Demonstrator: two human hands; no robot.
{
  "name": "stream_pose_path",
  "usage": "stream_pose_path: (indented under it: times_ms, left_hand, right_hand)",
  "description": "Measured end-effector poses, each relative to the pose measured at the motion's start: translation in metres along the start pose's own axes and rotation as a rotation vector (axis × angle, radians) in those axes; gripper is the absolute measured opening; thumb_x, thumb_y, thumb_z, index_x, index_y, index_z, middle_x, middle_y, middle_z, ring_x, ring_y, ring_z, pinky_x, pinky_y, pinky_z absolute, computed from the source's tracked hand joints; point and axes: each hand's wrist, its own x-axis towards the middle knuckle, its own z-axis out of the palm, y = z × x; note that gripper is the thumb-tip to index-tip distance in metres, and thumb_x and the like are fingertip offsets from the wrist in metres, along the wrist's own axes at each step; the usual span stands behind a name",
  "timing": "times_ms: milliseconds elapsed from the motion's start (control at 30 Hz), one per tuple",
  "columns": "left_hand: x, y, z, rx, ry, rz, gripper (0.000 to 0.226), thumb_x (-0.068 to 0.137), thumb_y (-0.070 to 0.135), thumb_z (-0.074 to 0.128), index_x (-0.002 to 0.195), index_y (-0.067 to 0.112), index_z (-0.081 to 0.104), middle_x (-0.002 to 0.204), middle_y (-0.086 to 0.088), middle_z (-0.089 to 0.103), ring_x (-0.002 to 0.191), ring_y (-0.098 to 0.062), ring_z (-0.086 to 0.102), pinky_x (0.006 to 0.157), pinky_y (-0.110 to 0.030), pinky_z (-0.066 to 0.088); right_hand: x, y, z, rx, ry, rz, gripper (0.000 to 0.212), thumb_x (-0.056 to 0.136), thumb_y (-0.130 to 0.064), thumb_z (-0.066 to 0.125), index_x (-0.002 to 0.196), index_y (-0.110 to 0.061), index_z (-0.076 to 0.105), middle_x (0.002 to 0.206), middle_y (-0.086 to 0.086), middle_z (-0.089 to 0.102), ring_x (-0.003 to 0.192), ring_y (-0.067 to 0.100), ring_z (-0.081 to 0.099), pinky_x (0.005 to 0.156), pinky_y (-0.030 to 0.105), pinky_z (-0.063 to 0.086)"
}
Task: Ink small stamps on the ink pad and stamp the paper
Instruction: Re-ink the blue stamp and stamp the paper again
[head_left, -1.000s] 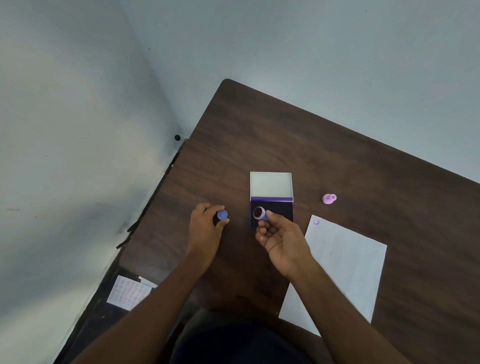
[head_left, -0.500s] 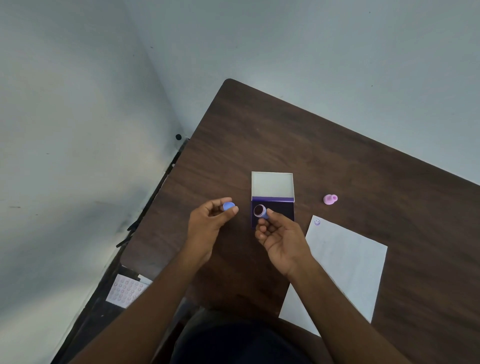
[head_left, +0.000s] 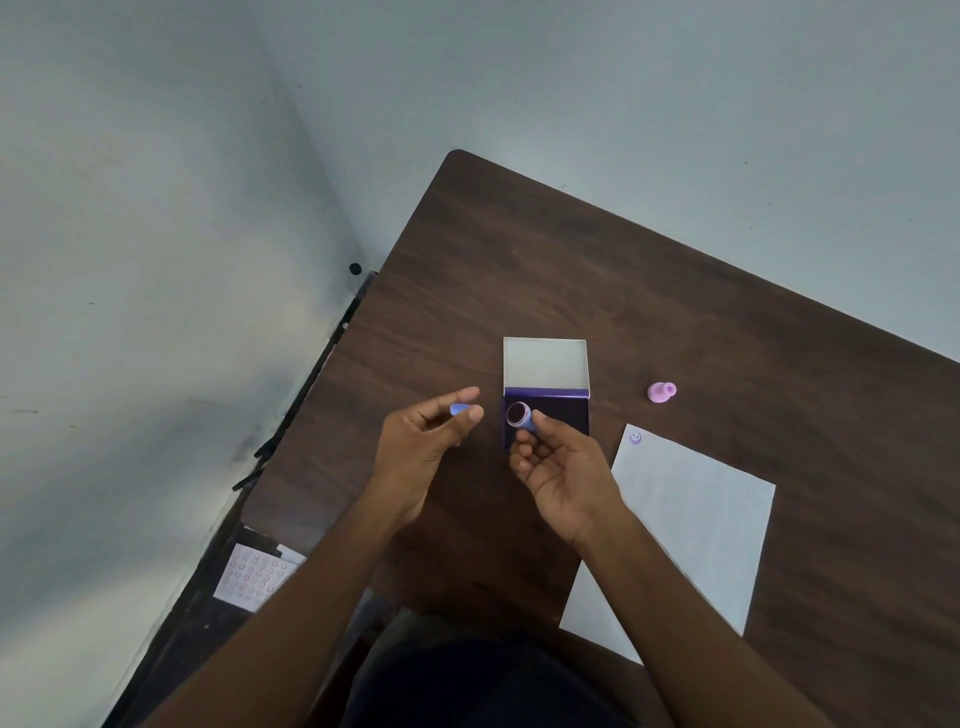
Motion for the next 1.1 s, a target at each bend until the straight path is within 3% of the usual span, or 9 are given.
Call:
stream_pose_path:
  times_ms: [67,233,367,500,900,1100]
  left_hand:
    - [0.002,0.0,-0.003,0.235,-0.063,0.101,0.042,0.086,0.025,0.069,0.127,0.022,0.062,0.104,0.011,0.07,0.096,0.001,0.064,0.082,-0.017,0.052]
    - [0.007,-0.002,-0.003,0.538,-0.139,0.243,0.057,0.086,0.03,0.067,0.139,0.025,0.048,0.101,-0.004,0.062,0.092,-0.011,0.058,0.082,-0.009,0.045]
    - [0.003,0.004,0.001,0.473,-0.061,0.19,0.066,0.071,0.025,0.081,0.131,0.027,0.054,0.087,0.011,0.068,0.08,-0.002,0.064,0.075,-0.005,0.048]
    - [0.003,0.008,0.005,0.389,-0.036,0.231,0.038,0.064,0.016,0.086,0.097,0.02,0.067,0.086,0.006,0.072,0.076,-0.009,0.068,0.071,-0.014,0.054]
    - [0.006,0.005,0.006,0.378,-0.075,0.195,0.029,0.066,0.02,0.086,0.092,0.016,0.072,0.084,0.001,0.073,0.075,-0.016,0.068,0.07,-0.022,0.058]
    - [0.006,0.011,0.005,0.382,-0.098,0.245,0.029,0.066,0.014,0.085,0.09,0.016,0.071,0.084,-0.002,0.073,0.075,-0.015,0.068,0.07,-0.019,0.057]
  right_hand:
    - [0.0,0.001,0.0,0.012,0.001,0.003,0.015,0.082,-0.012,0.07,0.091,-0.002,0.074,0.078,0.013,0.067,0.069,0.019,0.061,0.07,0.03,0.052]
    - [0.002,0.005,0.0,-0.008,-0.007,0.003,0.017,0.082,-0.012,0.069,0.093,-0.001,0.074,0.078,0.012,0.066,0.07,0.018,0.06,0.073,0.031,0.051]
    - [0.004,0.007,-0.001,-0.042,-0.018,-0.009,0.027,0.083,-0.014,0.068,0.105,0.001,0.07,0.08,0.012,0.066,0.072,0.018,0.06,0.076,0.032,0.052]
    - [0.005,0.008,0.0,-0.12,-0.02,-0.043,0.029,0.084,-0.016,0.068,0.106,0.002,0.069,0.081,0.012,0.066,0.072,0.017,0.061,0.075,0.032,0.052]
    - [0.002,0.012,0.006,-0.211,0.016,-0.106,0.027,0.085,-0.018,0.068,0.104,0.001,0.069,0.091,0.015,0.065,0.081,0.022,0.06,0.087,0.038,0.053]
    - [0.0,0.007,0.009,-0.274,-0.032,-0.13,0.021,0.087,-0.017,0.065,0.098,-0.001,0.072,0.093,0.018,0.066,0.084,0.025,0.06,0.083,0.038,0.054]
